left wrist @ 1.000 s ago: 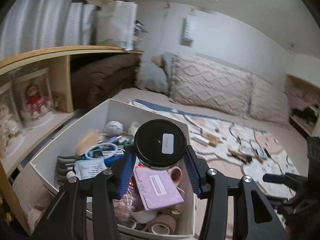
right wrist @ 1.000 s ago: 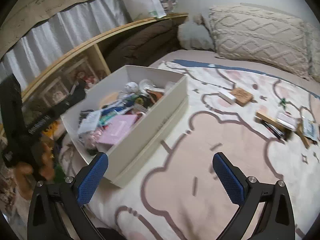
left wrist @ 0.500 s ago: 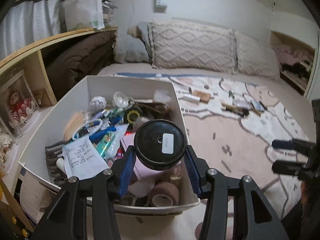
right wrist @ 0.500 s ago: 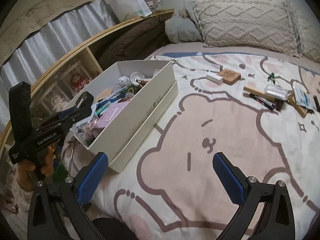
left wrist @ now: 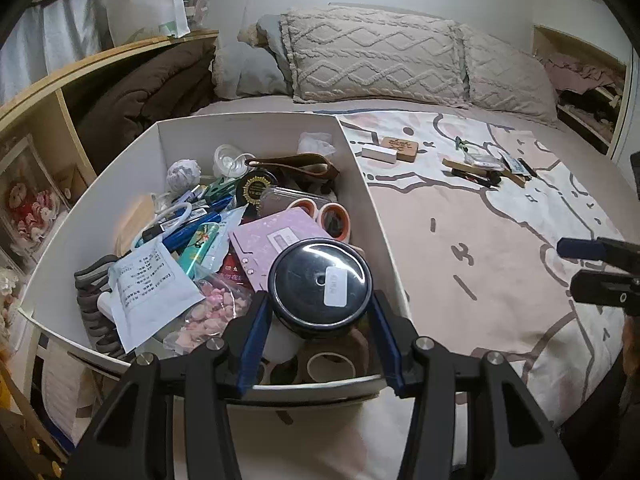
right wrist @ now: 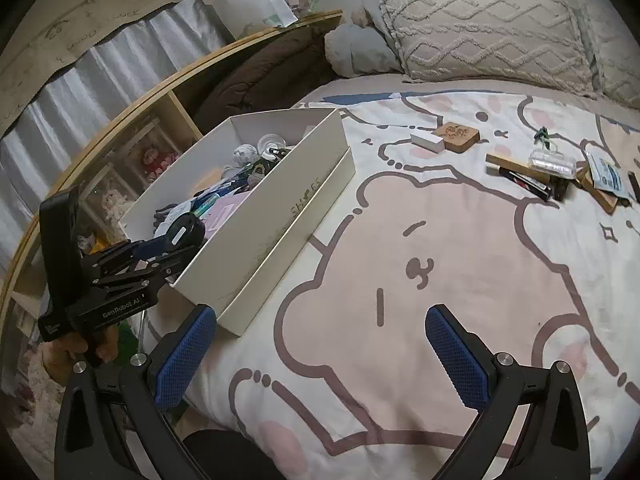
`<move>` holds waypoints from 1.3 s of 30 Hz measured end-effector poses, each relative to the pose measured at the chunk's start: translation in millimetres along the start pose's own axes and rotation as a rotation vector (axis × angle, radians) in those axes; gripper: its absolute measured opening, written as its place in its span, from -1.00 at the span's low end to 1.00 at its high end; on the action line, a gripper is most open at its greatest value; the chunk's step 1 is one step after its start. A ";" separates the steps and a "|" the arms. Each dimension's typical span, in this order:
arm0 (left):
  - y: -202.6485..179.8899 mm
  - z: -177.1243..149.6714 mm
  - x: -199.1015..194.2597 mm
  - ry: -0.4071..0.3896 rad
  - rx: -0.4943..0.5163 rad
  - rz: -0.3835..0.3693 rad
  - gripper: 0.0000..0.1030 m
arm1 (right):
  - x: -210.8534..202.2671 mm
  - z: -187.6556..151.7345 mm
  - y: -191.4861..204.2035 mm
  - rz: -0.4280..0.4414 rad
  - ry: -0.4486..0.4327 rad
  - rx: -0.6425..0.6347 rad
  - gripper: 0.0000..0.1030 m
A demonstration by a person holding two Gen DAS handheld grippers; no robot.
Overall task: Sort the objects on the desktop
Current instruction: 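Lower the black tin into the white box with the left tool, then open the left tool and release the tin in the box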
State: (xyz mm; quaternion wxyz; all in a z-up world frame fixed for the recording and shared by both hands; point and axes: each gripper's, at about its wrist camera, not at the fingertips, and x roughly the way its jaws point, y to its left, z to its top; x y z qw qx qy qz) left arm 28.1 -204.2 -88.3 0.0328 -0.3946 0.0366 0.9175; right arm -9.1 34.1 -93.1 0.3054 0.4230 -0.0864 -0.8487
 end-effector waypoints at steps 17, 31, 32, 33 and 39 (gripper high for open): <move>-3.7 0.3 -15.9 -0.020 -0.028 0.013 0.24 | -4.1 -4.2 2.7 0.022 -0.004 0.020 1.00; -13.8 -1.8 -29.5 -0.045 -0.040 0.012 0.24 | -25.2 -9.7 0.3 0.019 -0.038 0.032 1.00; -15.2 -2.3 -31.0 -0.050 -0.045 0.011 0.24 | -26.9 -10.0 -0.1 0.018 -0.042 0.033 1.00; -16.1 -2.8 -32.5 -0.055 -0.049 0.008 0.24 | -28.5 -10.3 -0.4 0.018 -0.048 0.033 1.00; -23.1 -2.6 -41.1 -0.091 -0.066 0.009 0.24 | -41.6 -9.5 -2.7 0.009 -0.086 0.018 1.00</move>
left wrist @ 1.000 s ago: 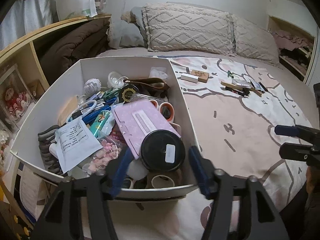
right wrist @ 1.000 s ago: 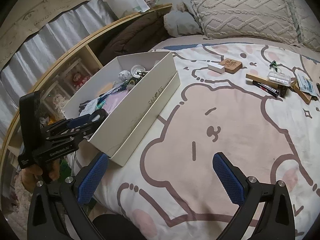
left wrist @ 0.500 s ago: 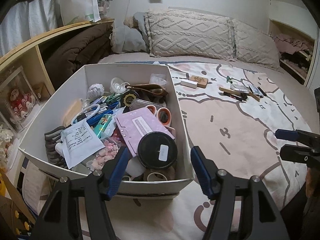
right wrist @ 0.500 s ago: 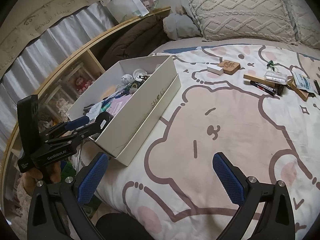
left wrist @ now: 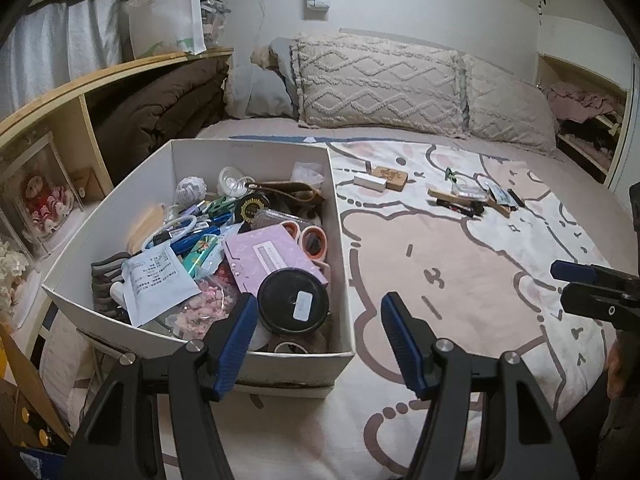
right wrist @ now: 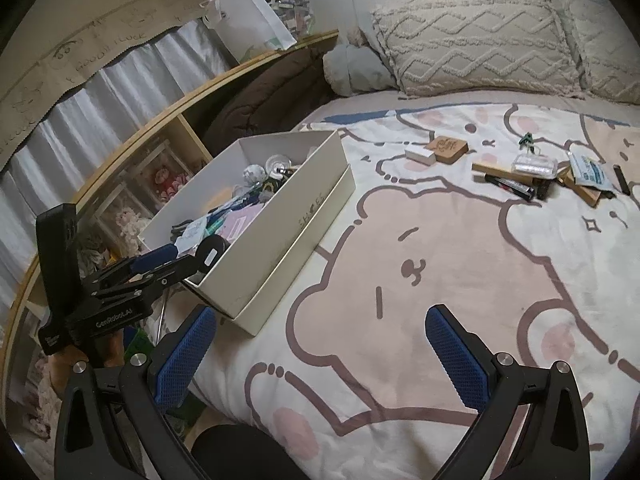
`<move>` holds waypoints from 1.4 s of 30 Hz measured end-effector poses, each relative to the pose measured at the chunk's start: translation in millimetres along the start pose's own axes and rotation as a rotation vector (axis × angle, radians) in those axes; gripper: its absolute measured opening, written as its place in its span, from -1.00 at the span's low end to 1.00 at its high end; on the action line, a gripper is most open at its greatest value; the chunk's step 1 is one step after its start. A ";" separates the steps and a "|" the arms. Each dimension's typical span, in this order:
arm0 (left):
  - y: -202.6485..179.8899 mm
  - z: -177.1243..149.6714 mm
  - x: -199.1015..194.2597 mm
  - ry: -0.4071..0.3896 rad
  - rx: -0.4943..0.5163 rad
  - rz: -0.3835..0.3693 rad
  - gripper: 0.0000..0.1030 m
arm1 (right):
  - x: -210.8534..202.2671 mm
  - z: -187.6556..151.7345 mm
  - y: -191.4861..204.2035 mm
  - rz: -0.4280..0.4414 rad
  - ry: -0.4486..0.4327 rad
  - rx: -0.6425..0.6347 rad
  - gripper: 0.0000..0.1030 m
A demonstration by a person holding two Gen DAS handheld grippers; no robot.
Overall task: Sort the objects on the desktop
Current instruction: 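Open the left tool and release the tin in the box, then move both tools away from the box toward the items on the bed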
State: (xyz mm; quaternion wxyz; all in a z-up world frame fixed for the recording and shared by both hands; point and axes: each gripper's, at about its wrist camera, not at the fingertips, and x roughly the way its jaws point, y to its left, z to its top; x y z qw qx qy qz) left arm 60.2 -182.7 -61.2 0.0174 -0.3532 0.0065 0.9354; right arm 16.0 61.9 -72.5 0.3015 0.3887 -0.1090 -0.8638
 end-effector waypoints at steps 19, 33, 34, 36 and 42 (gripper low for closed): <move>-40.8 14.5 -28.1 -0.151 -0.038 -0.059 1.00 | -59.4 3.4 -27.5 -0.181 -0.239 -0.043 1.00; -83.9 25.3 -30.2 -0.205 -0.001 -0.087 1.00 | -118.9 0.1 -60.8 -0.319 -0.323 -0.069 1.00; -86.0 26.1 -30.6 -0.208 -0.002 -0.090 1.00 | -122.8 -0.3 -64.0 -0.329 -0.328 -0.066 1.00; -89.8 27.6 -31.7 -0.215 -0.003 -0.095 1.00 | -128.5 -1.5 -68.3 -0.345 -0.336 -0.063 1.00; -103.1 32.0 -34.9 -0.236 0.016 -0.092 1.00 | -143.4 -5.4 -78.7 -0.407 -0.357 -0.074 1.00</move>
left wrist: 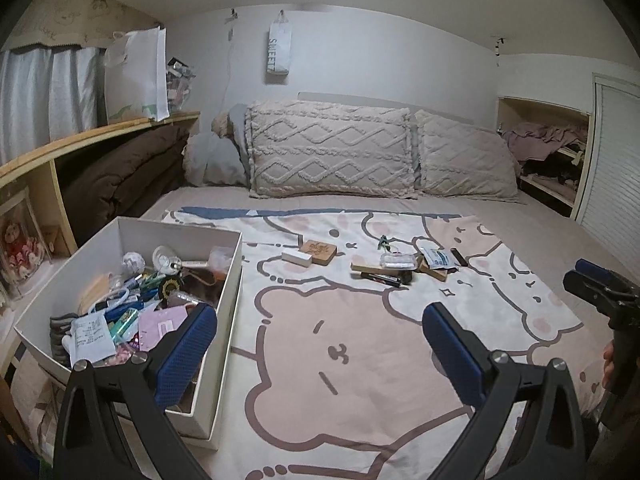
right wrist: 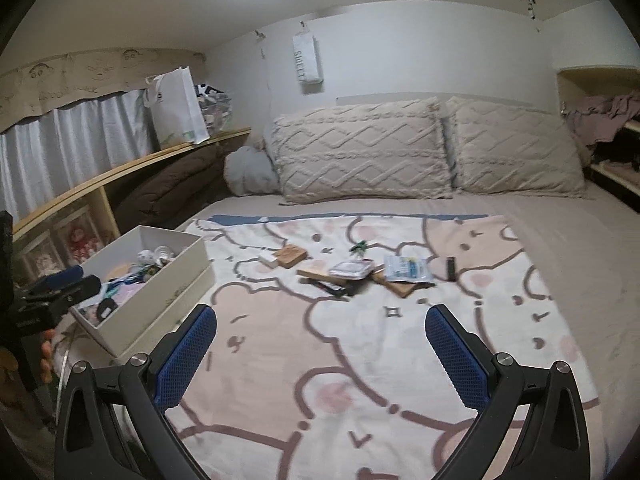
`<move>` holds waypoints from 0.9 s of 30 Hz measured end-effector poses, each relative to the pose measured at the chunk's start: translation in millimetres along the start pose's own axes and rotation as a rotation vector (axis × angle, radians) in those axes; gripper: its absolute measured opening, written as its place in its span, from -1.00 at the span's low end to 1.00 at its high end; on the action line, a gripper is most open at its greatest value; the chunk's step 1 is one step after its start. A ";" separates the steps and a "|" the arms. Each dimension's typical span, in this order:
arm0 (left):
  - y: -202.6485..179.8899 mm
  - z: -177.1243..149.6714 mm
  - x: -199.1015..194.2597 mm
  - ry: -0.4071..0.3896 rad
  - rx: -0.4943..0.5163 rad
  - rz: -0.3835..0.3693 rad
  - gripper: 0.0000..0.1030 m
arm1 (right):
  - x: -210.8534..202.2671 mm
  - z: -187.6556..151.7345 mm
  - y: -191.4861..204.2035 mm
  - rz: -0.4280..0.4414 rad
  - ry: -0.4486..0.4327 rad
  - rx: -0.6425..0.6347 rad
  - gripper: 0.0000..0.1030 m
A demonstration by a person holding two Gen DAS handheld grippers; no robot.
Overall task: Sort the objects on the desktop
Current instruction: 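Move both tools away from the box toward the items on the bed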
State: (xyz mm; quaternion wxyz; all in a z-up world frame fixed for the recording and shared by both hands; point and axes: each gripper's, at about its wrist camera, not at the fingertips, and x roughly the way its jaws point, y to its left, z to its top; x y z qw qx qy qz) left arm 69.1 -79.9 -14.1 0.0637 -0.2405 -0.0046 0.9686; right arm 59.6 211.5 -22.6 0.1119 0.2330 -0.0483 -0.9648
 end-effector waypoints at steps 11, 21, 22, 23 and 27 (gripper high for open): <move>-18.8 10.1 -6.3 -0.050 0.026 -0.002 1.00 | -11.5 3.1 -14.9 -0.027 -0.025 -0.001 1.00; -33.9 23.8 1.5 -0.082 0.040 -0.013 1.00 | -4.9 12.7 -21.8 -0.025 -0.019 -0.022 1.00; -36.2 24.3 5.0 -0.080 0.041 -0.019 1.00 | -2.8 13.6 -22.8 -0.028 -0.014 -0.024 1.00; -38.9 24.0 8.8 -0.076 0.041 -0.025 1.00 | 0.3 14.5 -24.6 -0.030 -0.008 -0.024 1.00; -48.7 19.4 29.2 -0.050 0.043 -0.037 1.00 | 14.0 14.1 -34.4 -0.020 0.028 0.001 1.00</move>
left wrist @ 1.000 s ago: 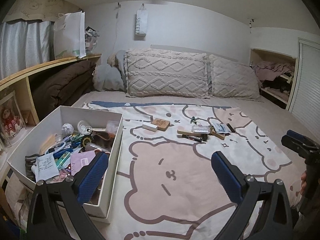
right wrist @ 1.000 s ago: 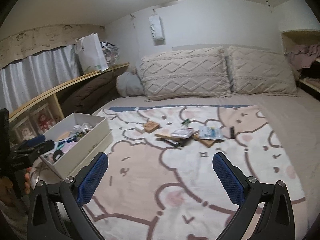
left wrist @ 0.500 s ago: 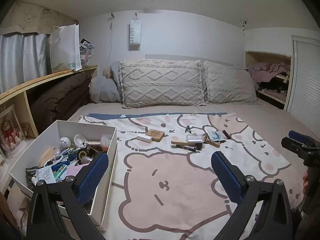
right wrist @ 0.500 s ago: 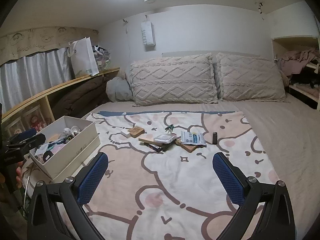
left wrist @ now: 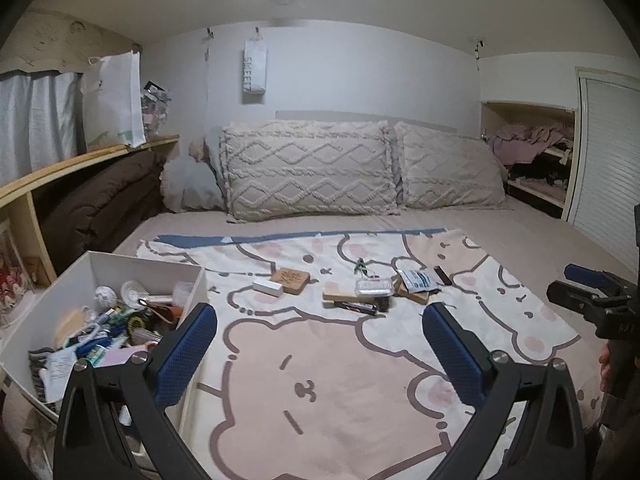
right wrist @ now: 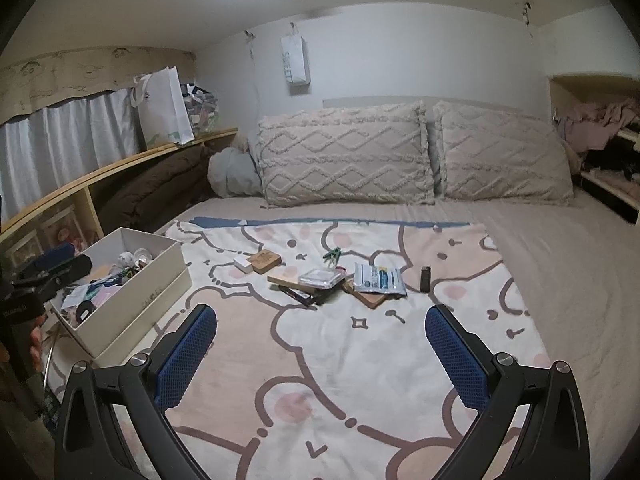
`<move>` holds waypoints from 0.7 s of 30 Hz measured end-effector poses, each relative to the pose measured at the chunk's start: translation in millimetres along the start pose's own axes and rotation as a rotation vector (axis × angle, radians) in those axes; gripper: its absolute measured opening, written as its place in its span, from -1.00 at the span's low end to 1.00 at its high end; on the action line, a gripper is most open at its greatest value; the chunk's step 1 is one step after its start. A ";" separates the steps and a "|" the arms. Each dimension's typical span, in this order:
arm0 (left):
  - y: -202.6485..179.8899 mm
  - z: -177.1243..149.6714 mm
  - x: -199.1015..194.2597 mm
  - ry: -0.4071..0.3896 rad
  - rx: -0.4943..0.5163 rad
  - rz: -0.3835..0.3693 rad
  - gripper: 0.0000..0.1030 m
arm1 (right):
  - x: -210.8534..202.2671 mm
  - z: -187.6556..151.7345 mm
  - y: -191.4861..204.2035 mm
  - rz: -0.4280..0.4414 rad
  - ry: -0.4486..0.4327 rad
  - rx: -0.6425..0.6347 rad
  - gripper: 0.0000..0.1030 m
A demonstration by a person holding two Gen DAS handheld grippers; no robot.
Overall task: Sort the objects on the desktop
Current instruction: 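Move both tools away from the box toward the items on the bed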
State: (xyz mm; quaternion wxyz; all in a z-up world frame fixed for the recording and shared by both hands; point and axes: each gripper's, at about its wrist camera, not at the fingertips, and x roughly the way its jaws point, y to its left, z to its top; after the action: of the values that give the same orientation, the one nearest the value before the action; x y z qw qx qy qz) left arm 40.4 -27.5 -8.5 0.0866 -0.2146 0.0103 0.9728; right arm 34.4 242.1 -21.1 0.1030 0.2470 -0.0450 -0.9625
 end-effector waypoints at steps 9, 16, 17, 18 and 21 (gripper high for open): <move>-12.0 -21.1 61.4 0.112 -0.004 -0.030 1.00 | 40.6 -12.0 -29.4 0.014 0.094 0.079 1.00; -17.8 -34.8 112.1 0.192 -0.017 -0.048 1.00 | 78.1 -19.6 -48.9 0.009 0.178 0.124 1.00; -18.9 -35.9 119.7 0.200 -0.015 -0.050 1.00 | 83.8 -20.0 -50.6 0.005 0.187 0.122 1.00; -20.1 -36.9 126.2 0.208 -0.013 -0.051 1.00 | 89.8 -20.3 -52.0 -0.002 0.198 0.116 1.00; -22.9 -39.1 146.3 0.236 -0.019 -0.073 1.00 | 106.2 -21.1 -54.5 -0.015 0.227 0.099 1.00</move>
State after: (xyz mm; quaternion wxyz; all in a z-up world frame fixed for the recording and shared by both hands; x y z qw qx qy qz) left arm -70.1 16.8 -105.0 0.1183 -0.3289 0.0031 0.9369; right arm -56.0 271.0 -96.6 0.0878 0.3596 -0.0787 -0.9256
